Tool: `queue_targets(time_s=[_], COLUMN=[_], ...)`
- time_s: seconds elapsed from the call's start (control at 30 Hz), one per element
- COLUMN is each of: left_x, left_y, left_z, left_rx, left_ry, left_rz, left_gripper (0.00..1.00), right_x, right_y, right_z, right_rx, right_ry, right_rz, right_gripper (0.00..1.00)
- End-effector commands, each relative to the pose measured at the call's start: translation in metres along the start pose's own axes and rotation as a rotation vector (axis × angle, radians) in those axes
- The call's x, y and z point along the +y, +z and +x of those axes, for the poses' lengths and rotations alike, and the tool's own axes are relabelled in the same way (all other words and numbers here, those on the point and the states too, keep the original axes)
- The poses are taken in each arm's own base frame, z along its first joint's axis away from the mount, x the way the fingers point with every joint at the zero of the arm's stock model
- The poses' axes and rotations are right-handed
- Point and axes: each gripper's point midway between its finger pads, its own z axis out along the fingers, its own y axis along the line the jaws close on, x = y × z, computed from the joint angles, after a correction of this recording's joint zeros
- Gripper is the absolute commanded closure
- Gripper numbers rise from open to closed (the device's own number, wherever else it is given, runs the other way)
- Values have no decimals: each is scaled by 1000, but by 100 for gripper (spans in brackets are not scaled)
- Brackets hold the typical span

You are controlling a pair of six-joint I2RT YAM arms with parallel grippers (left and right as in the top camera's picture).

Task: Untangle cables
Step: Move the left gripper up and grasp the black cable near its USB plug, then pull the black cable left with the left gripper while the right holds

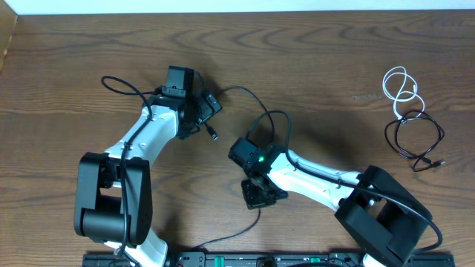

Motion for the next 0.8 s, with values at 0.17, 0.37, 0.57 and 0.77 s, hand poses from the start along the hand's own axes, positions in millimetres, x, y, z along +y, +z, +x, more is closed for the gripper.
queue_targets(time_s=[0.17, 0.37, 0.57, 0.77], left_x=[-8, 31, 57, 57], left_y=[11, 6, -2, 3], left_z=[21, 24, 16, 16], left_rx=[-27, -84, -128, -134], left_ry=[66, 107, 121, 115], left_rz=[-86, -314, -436, -417], left_gripper=[20, 25, 25, 27], right_x=[-10, -9, -7, -7], right_y=[12, 12, 12, 12], right_z=[6, 5, 4, 4], right_rx=[17, 13, 6, 8], right_ry=[-19, -22, -26, -25], right_rz=[56, 53, 48, 49], right_gripper=[99, 99, 99, 99])
